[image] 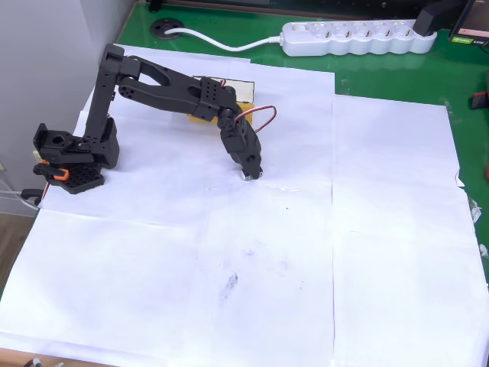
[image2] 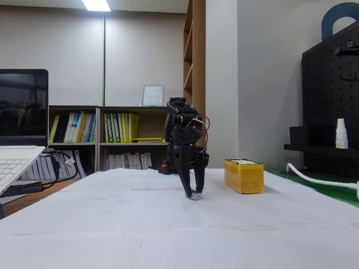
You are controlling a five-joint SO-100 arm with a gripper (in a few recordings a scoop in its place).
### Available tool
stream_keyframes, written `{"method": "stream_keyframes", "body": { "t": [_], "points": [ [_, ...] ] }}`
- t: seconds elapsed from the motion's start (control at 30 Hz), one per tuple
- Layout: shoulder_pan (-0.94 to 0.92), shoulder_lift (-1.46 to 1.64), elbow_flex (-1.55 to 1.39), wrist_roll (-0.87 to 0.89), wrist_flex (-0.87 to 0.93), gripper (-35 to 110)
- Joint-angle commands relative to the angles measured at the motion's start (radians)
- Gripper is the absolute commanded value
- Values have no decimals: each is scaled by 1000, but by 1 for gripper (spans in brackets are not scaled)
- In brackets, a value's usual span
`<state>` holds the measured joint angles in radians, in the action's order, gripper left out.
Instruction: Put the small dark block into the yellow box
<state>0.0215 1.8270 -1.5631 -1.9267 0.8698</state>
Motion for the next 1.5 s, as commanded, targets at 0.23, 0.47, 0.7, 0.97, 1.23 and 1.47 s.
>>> {"method": "stream_keyframes", "body": {
  "t": [0.23, 0.47, 0.7, 0.97, 1.23, 1.47],
  "points": [
    [11, -396, -287, 133, 331, 0],
    [167, -459, -650, 282, 793, 0],
    [383, -454, -776, 442, 1028, 0],
    [522, -428, -534, 503, 876, 0],
    [561, -390, -244, 448, 543, 0],
    [601, -318, -204, 437, 480, 0]
  ]
}}
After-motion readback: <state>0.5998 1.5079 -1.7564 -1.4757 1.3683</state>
